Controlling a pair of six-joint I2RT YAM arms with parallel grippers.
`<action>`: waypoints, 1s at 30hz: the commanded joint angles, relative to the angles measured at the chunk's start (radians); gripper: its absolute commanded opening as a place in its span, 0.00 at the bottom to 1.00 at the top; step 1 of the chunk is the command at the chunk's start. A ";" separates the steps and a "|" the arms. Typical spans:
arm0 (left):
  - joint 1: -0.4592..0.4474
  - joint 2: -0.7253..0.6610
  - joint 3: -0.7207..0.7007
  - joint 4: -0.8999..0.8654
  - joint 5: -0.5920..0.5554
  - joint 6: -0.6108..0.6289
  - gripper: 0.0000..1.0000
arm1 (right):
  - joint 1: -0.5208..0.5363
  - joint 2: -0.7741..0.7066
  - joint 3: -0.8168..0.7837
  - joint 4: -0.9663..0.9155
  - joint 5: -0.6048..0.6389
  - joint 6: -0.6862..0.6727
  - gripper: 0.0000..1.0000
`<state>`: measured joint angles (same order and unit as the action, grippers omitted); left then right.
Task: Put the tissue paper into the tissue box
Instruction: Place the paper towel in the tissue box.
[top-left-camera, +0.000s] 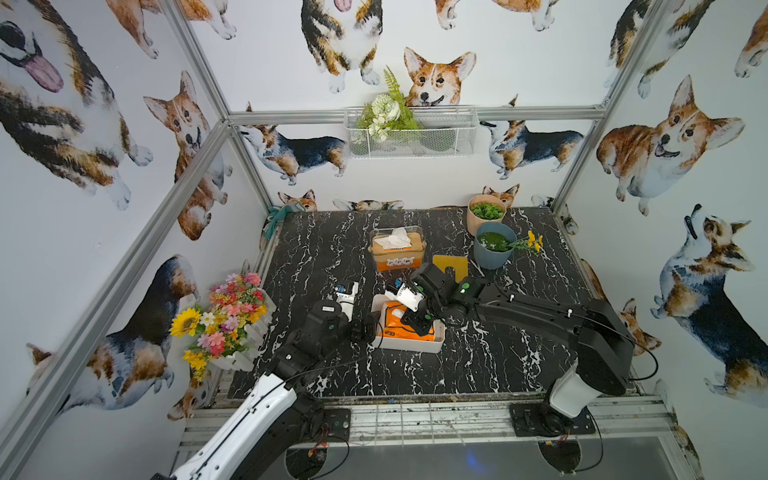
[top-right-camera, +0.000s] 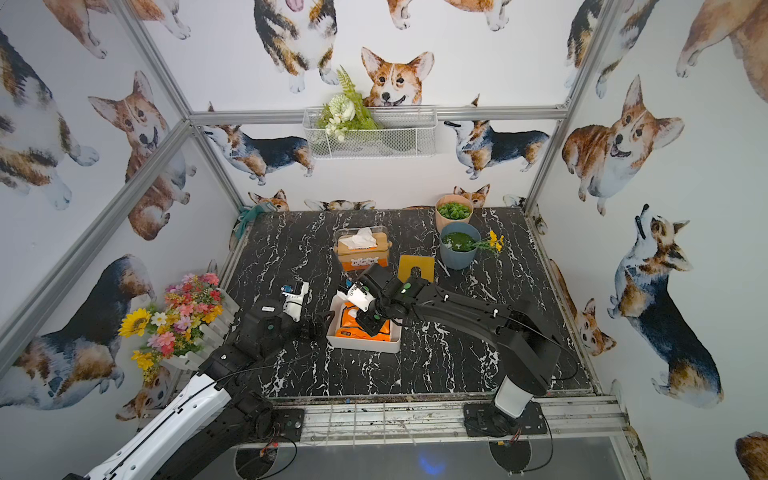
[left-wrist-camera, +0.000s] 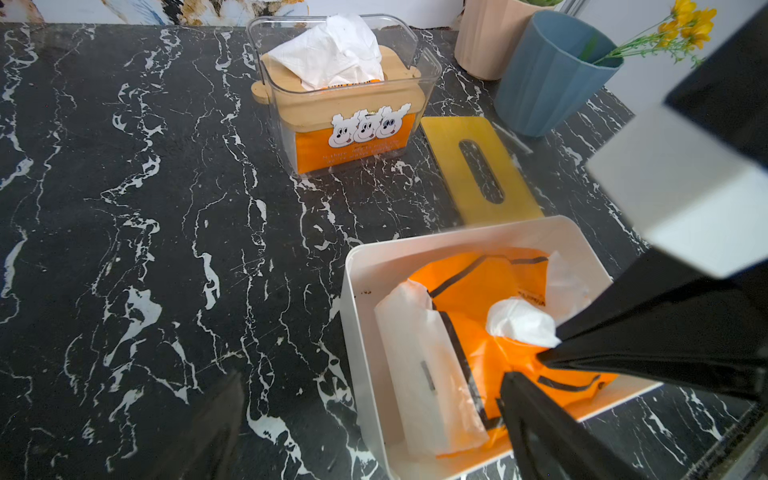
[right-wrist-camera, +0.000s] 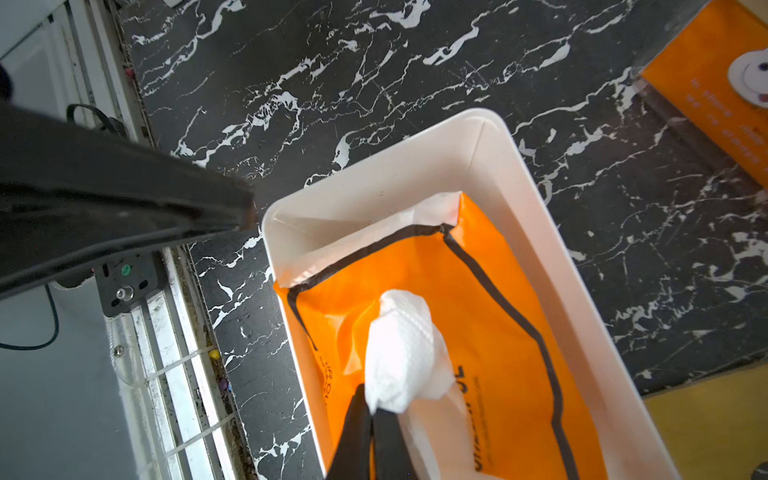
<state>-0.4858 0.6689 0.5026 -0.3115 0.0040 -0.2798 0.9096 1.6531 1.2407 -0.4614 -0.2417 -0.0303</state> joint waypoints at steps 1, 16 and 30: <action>0.001 -0.001 -0.002 0.020 -0.001 0.011 1.00 | 0.003 0.014 0.027 0.018 0.021 -0.007 0.30; 0.001 0.004 -0.003 0.022 0.006 0.013 1.00 | -0.035 -0.265 -0.100 0.178 0.106 0.045 0.80; 0.001 0.007 -0.004 0.022 0.007 0.013 1.00 | -0.080 -0.141 -0.118 0.128 0.084 0.102 0.72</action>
<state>-0.4858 0.6750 0.5014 -0.3111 0.0063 -0.2798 0.8303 1.4803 1.1038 -0.3344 -0.1551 0.0490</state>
